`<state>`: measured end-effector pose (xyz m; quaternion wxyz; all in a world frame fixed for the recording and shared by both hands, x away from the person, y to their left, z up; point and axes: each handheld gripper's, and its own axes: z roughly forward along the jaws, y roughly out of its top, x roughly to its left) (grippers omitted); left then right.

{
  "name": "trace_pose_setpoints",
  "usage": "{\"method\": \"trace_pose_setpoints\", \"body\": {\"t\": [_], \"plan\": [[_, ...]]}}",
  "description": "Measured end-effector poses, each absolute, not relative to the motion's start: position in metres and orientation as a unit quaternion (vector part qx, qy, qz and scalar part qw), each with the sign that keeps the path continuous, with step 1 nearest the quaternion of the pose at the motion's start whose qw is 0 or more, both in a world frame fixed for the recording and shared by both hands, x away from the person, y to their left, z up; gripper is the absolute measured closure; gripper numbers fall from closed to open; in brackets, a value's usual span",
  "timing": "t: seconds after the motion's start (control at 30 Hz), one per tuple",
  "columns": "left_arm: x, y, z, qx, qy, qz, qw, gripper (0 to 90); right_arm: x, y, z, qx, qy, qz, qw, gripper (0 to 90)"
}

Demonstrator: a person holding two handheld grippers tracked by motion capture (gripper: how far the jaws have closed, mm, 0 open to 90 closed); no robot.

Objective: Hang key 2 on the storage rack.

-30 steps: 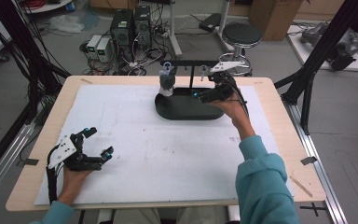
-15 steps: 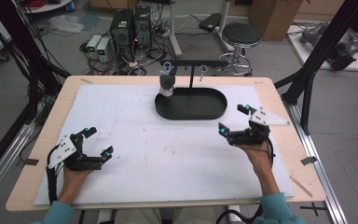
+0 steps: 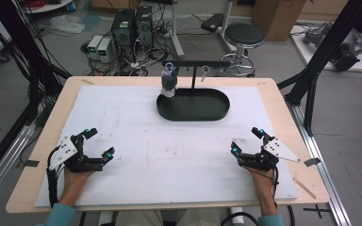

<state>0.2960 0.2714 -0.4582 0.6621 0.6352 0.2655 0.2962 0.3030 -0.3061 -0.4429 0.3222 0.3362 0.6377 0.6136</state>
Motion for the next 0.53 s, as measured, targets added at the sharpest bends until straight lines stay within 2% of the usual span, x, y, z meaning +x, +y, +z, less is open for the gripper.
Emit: {"method": "trace_pose_setpoints", "body": {"t": [0.53], "plan": [[0.294, 0.271, -0.458, 0.637, 0.263, 0.299, 0.660, 1.7, 0.307, -0.305, -0.456, 0.348, 0.637, 0.606, 0.326, 0.6]]}}
